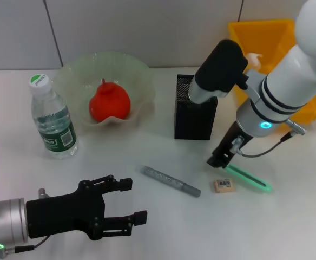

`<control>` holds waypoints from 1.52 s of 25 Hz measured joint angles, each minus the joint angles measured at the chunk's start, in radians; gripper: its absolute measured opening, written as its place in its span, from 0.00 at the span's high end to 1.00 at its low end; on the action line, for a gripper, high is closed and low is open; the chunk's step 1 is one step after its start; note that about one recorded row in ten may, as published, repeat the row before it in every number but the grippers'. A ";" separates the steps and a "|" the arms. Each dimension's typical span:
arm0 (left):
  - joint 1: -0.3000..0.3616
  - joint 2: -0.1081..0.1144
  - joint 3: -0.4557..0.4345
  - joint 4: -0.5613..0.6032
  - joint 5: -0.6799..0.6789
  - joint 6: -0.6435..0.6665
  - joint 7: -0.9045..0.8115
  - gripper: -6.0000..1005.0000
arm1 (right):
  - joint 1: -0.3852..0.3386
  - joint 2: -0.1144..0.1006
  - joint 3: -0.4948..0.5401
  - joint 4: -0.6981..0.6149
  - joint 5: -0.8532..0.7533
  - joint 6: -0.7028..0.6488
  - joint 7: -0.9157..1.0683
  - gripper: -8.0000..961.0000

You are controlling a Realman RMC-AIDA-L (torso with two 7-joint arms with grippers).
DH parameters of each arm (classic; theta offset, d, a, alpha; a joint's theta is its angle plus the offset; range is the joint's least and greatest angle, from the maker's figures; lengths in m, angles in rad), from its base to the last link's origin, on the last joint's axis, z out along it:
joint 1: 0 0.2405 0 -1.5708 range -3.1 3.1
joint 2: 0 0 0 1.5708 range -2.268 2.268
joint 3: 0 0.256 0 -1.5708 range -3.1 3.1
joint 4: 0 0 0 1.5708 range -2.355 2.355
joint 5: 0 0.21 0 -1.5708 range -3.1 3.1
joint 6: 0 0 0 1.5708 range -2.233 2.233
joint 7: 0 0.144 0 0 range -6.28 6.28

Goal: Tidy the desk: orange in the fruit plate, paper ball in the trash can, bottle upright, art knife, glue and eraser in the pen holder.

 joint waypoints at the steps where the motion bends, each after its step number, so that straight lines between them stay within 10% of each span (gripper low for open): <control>1: 0.000 0.000 0.000 0.000 0.000 0.000 0.000 0.14 | -0.011 -0.001 0.000 0.025 0.015 -0.009 -0.002 0.81; 20: 0.002 0.003 0.005 0.001 -0.001 0.008 0.006 0.14 | -0.369 -0.001 0.213 0.473 0.598 -0.056 -0.359 0.81; 29: 0.004 0.001 0.008 0.000 0.000 -0.009 0.018 0.14 | -0.396 -0.005 0.477 0.151 1.120 -0.008 -0.776 0.81; 38: 0.007 0.001 0.009 -0.003 0.000 -0.003 0.048 0.14 | -0.288 -0.011 0.568 -0.122 1.180 0.093 -0.970 0.81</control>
